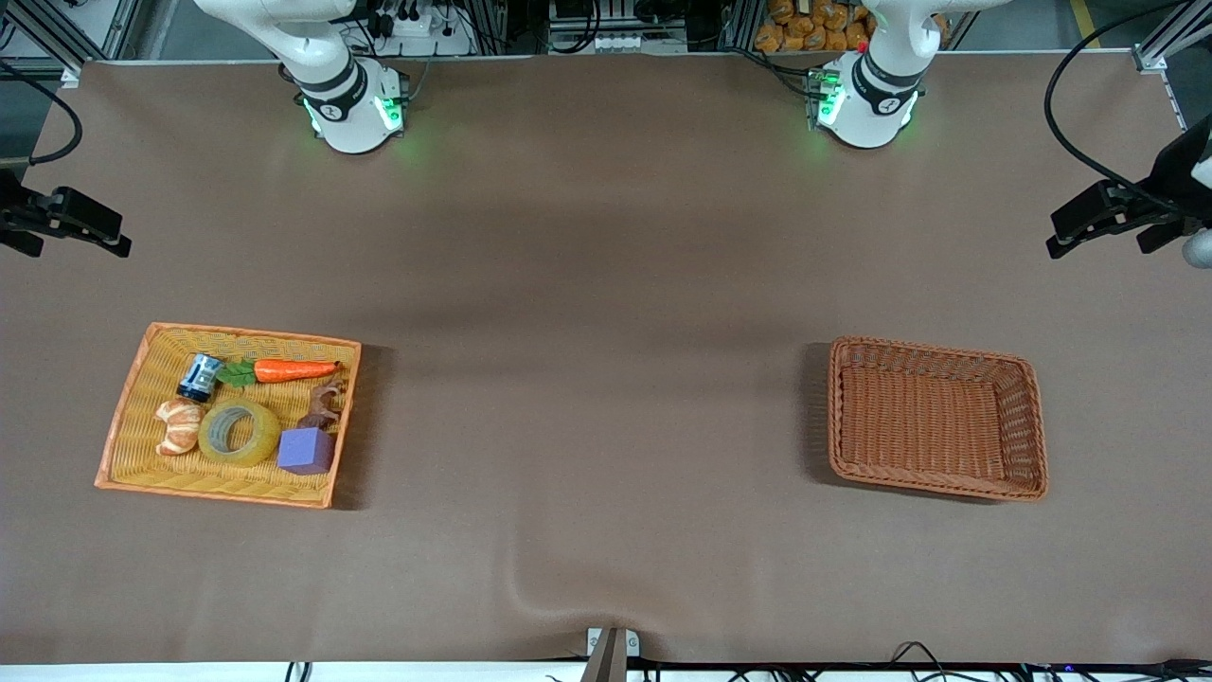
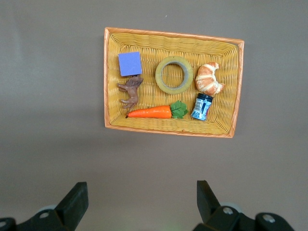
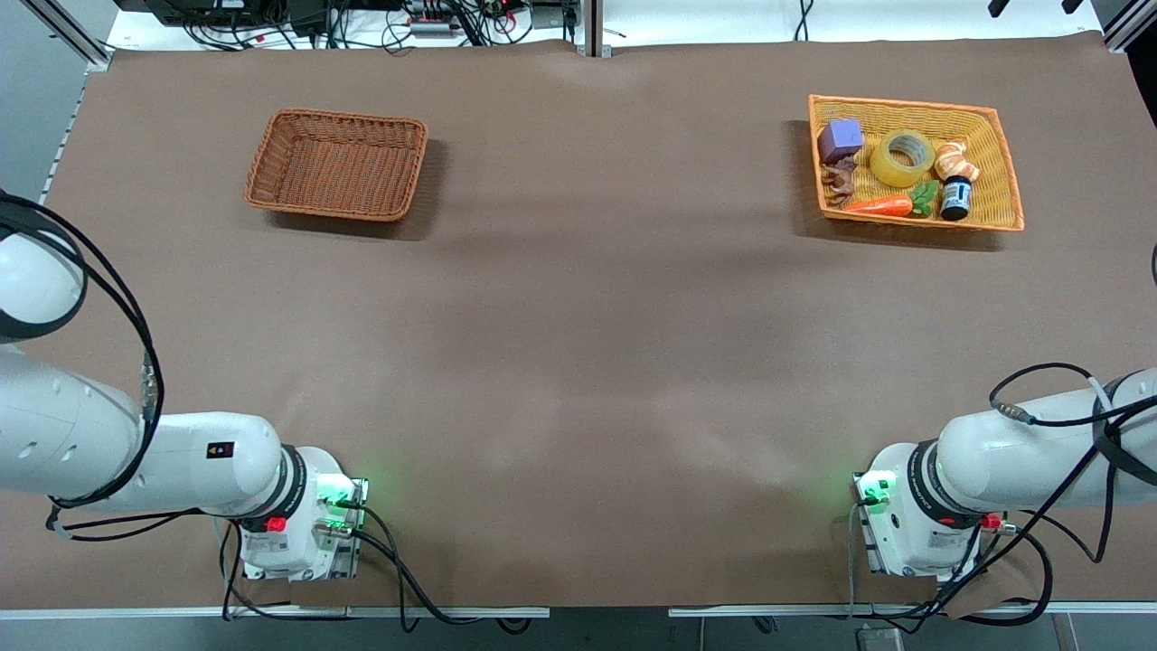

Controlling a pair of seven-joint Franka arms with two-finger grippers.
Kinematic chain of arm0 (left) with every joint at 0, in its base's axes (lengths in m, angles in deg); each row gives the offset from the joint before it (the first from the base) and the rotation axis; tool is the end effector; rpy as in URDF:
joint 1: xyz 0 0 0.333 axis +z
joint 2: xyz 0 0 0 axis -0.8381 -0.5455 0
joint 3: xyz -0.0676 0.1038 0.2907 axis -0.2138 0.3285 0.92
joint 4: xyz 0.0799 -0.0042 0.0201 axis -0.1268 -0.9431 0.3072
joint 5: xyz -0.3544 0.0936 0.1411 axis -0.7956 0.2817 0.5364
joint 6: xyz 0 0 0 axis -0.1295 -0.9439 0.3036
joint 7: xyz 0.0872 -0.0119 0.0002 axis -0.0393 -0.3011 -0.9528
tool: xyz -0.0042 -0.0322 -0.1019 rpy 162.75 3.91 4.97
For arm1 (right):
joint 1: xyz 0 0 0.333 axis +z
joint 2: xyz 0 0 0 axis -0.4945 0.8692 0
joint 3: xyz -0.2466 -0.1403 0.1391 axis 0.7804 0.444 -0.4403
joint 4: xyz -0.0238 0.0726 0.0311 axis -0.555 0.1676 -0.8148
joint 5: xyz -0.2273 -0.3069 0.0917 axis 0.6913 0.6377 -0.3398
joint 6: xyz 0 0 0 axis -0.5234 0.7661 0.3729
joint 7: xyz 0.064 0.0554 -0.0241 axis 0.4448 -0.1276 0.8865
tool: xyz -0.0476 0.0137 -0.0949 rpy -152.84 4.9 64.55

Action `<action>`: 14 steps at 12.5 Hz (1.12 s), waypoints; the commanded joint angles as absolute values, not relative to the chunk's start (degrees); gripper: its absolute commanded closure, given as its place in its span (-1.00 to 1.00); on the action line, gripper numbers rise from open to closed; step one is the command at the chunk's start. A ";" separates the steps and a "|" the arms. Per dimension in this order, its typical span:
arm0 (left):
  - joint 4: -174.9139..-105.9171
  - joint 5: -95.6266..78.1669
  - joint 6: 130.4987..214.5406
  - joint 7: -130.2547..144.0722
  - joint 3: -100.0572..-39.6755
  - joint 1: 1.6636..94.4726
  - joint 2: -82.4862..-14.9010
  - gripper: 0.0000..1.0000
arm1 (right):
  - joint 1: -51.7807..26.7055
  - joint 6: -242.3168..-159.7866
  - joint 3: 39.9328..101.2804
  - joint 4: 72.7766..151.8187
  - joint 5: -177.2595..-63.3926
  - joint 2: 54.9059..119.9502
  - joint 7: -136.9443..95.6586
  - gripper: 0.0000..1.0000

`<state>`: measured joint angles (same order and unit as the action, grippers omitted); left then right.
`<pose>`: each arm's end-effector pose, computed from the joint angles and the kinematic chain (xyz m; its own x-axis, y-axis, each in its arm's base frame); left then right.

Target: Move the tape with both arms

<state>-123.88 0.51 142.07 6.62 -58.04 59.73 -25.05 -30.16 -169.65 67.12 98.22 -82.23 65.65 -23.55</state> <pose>0.5583 -0.0336 0.6573 0.9982 0.0548 0.0259 0.0547 -0.9985 0.0025 0.5531 -0.0260 0.6417 0.9990 -0.0085 -0.0444 -0.0076 -0.9998 0.0197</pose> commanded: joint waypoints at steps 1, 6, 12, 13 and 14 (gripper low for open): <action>-123.50 1.23 141.23 7.47 -58.48 59.93 -25.18 -1.00 | -29.46 -169.02 67.35 98.71 -81.20 64.32 -23.74 -1.00; -123.58 1.23 141.23 7.56 -58.40 60.02 -25.18 -1.00 | -29.46 -169.63 67.35 98.97 -81.37 64.66 -23.74 -1.00; -123.58 1.40 141.23 7.47 -58.31 59.93 -25.36 -1.00 | -30.34 -174.19 67.62 98.97 -81.11 69.05 -23.74 -1.00; -123.58 2.45 141.23 7.64 -58.40 59.93 -25.36 -1.00 | -30.43 -174.98 67.71 98.97 -81.02 69.58 -23.74 -1.00; -123.50 3.24 141.23 7.73 -58.48 59.93 -25.27 -1.00 | -30.43 -175.43 67.71 98.71 -80.85 70.46 -23.74 -1.00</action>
